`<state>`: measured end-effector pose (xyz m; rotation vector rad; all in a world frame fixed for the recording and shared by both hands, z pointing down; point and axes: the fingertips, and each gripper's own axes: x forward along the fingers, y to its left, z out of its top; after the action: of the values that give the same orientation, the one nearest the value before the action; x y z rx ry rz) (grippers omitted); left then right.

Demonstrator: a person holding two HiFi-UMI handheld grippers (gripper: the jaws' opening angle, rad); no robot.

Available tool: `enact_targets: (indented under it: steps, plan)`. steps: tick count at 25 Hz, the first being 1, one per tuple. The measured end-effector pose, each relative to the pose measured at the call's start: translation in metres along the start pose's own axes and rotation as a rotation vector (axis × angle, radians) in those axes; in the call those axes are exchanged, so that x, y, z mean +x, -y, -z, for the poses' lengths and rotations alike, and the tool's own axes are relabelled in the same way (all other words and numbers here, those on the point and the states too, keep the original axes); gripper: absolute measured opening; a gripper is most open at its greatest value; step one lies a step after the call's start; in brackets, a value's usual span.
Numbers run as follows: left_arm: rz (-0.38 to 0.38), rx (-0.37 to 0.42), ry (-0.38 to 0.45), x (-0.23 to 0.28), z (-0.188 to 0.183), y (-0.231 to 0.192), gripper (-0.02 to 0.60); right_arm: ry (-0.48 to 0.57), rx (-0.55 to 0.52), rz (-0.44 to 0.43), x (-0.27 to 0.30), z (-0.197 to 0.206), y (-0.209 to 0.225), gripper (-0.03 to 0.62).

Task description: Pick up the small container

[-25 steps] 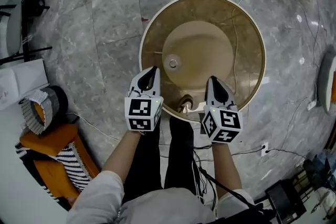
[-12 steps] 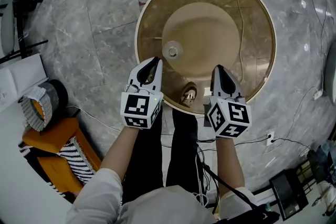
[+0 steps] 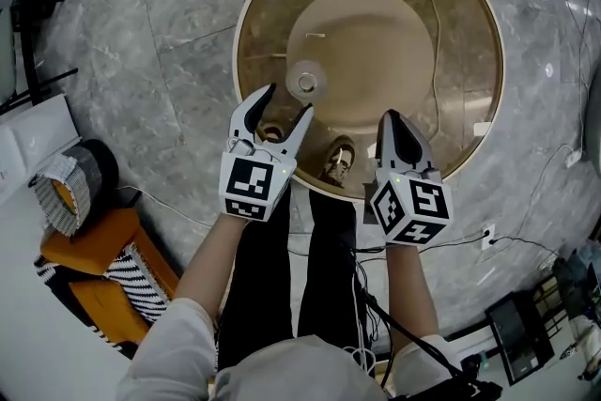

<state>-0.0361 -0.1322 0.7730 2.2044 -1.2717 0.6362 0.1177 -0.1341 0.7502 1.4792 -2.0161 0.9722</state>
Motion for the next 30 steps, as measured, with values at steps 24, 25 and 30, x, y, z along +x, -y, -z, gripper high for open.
enact_targets:
  steps: [24, 25, 30]
  plan:
    - [0.022, 0.151, 0.081, 0.063, -0.003, 0.004, 0.339, -0.044, 0.012, -0.003, 0.014, 0.024, 0.01, 0.023]
    - [0.016, 0.156, 0.083, 0.064, -0.003, 0.003, 0.339, -0.045, 0.013, -0.001, 0.014, 0.024, 0.011, 0.023]
    - [-0.003, 0.174, 0.074, 0.065, -0.002, 0.002, 0.337, -0.045, 0.018, 0.002, 0.013, 0.024, 0.014, 0.023]
